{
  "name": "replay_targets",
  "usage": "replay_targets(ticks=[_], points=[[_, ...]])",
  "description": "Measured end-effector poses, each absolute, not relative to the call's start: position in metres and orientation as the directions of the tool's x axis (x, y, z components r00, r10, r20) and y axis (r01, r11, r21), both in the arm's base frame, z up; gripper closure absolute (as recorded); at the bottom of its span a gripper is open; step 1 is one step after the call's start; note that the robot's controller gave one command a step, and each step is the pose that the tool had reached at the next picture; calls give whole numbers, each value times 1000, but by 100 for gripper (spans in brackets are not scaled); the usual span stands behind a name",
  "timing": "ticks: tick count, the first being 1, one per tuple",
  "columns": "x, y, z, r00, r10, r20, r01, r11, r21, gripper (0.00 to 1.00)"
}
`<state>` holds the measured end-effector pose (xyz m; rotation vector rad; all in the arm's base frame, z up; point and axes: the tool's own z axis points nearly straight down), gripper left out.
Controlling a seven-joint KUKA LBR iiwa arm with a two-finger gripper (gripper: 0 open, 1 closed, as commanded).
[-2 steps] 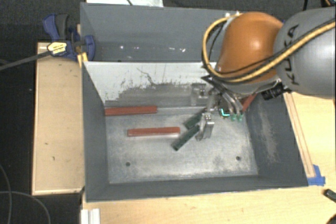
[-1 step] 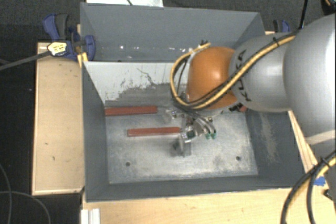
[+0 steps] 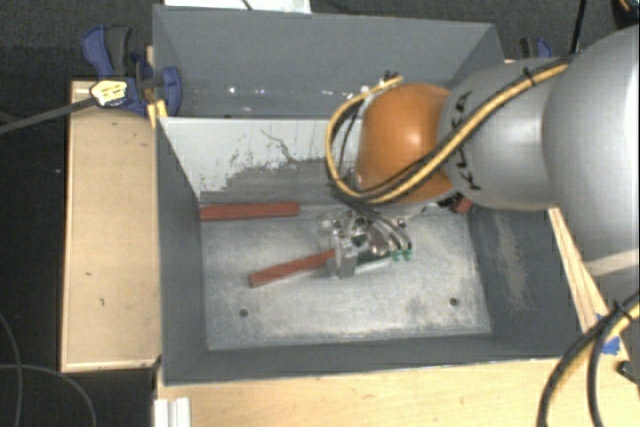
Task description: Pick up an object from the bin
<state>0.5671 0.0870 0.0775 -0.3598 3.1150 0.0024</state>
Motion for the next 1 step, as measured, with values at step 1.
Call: replay_targets(ticks=[1], points=[[566, 87, 75, -974, -226, -3, -226, 974, 1, 0]])
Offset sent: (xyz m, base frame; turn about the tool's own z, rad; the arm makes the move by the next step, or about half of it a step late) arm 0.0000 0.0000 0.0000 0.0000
